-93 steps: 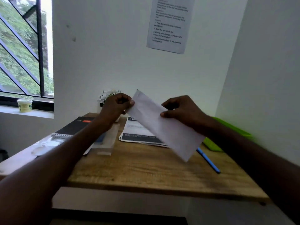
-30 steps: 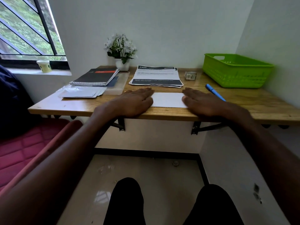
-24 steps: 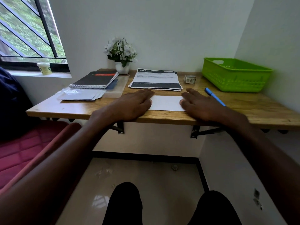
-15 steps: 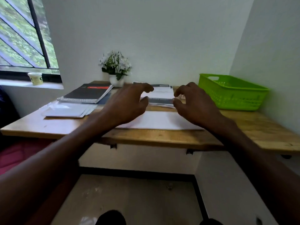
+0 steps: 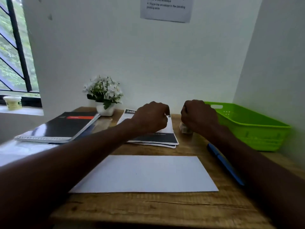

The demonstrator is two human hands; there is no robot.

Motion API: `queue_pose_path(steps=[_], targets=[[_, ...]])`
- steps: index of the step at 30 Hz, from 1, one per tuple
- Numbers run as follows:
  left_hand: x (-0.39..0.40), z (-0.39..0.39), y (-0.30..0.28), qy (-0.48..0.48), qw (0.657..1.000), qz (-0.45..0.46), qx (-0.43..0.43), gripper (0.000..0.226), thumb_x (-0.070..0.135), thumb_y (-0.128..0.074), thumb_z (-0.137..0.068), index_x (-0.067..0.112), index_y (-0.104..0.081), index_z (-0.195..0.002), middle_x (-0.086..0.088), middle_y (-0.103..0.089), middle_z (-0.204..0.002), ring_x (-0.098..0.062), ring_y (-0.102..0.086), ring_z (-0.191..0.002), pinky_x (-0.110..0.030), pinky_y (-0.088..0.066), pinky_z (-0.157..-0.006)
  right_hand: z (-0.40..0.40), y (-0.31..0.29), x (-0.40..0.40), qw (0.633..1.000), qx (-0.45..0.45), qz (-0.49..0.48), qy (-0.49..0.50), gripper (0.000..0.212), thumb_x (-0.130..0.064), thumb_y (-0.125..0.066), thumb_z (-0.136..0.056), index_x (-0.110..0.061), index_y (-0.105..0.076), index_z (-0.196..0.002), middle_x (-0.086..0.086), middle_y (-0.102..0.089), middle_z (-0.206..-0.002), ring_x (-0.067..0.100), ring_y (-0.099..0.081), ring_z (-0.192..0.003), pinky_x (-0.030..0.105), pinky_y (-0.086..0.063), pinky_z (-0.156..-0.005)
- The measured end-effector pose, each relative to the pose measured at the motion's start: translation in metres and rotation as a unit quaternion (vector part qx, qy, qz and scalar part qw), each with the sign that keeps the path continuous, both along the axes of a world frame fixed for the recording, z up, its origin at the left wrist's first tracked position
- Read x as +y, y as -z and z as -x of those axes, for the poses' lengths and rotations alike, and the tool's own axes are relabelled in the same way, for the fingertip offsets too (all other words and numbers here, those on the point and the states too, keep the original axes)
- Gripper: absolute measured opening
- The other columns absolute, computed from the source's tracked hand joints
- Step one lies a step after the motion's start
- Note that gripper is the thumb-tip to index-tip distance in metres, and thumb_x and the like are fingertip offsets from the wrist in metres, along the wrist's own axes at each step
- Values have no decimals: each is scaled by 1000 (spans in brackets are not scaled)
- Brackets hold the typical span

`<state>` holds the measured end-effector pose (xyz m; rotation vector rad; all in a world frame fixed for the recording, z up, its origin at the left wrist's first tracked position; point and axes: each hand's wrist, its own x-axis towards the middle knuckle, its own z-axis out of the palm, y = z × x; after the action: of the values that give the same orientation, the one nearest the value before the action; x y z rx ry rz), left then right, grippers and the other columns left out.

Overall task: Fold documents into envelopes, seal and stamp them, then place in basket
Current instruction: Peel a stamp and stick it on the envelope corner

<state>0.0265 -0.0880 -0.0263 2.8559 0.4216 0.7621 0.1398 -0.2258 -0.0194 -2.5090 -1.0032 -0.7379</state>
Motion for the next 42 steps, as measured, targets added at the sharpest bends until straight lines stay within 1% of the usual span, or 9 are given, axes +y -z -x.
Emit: queue_pose_path(steps=[3, 7, 13, 19, 23, 27, 34, 39, 42], targets=[[9, -15, 19, 8, 1000, 30, 1, 39, 31, -52, -84, 31, -68, -120, 6, -71, -118, -20, -64, -110, -39, -53, -93, -10, 4, -3, 996, 11, 85, -5, 29, -22, -58, -85, -17, -67, -113, 7, -60, -119, 35, -61, -109, 34, -40, -75], [20, -21, 38, 21, 998, 56, -15, 31, 25, -59, -91, 27, -69, -120, 7, -71, -117, -16, -63, -109, -37, -51, -96, -21, 14, -6, 985, 25, 173, 0, 33, -38, -61, -93, -17, -64, -118, 10, -53, -124, 38, -59, -112, 37, -45, -81], [21, -16, 33, 25, 991, 120, -45, 39, 31, -53, -80, 28, -72, -114, 4, -73, -111, -16, -66, -107, -40, -54, -96, -21, 17, -8, 980, 14, 198, -2, 35, -37, -66, -93, -17, -63, -121, 11, -50, -124, 37, -59, -112, 37, -43, -80], [19, -16, 38, 30, 990, 126, -55, 28, 21, -61, -88, 27, -72, -113, 5, -73, -107, -16, -66, -102, -36, -53, -94, -13, 17, -12, 989, 24, 144, -35, 26, -27, -70, -89, -28, -72, -115, 5, -56, -123, 32, -59, -115, 33, -39, -78], [21, -18, 38, 46, 980, 163, -101, 35, 11, -59, -92, 19, -69, -124, 4, -72, -110, -14, -65, -103, -29, -49, -94, -13, 13, -9, 995, -2, 36, -97, 30, -18, -73, -84, -38, -75, -107, -3, -59, -106, 26, -62, -98, 31, -39, -68], [28, -17, 27, 80, 936, 310, -148, 42, 3, -61, -91, 19, -63, -130, 2, -70, -114, -14, -65, -101, -31, -50, -91, -7, 12, -6, 988, 1, -47, -144, 31, -14, -75, -85, -38, -78, -104, -9, -72, -93, 18, -66, -87, 31, -45, -65], [31, -10, 21, 167, 840, 507, -96, 60, -23, -42, -90, 13, -59, -135, -11, -71, -112, -25, -69, -103, -42, -57, -89, -13, 17, -2, 974, 39, -88, -205, 29, -13, -77, -83, -33, -80, -104, -12, -77, -95, 9, -62, -77, 34, -53, -73], [39, -11, 21, 195, 787, 572, -125, 36, -8, -49, -100, 9, -67, -126, -4, -74, -97, -23, -70, -93, -41, -58, -88, -17, 19, 2, 973, 48, -64, -218, 24, -15, -76, -81, -32, -79, -98, -11, -76, -96, 11, -61, -78, 41, -55, -78], [42, -10, 24, 213, 759, 604, -113, 29, 4, -53, -104, 3, -66, -130, -10, -73, -104, -19, -72, -88, -34, -59, -85, -18, 20, 3, 972, 60, -55, -223, 20, -21, -80, -81, -33, -79, -98, -13, -75, -97, 11, -60, -81, 40, -54, -79]])
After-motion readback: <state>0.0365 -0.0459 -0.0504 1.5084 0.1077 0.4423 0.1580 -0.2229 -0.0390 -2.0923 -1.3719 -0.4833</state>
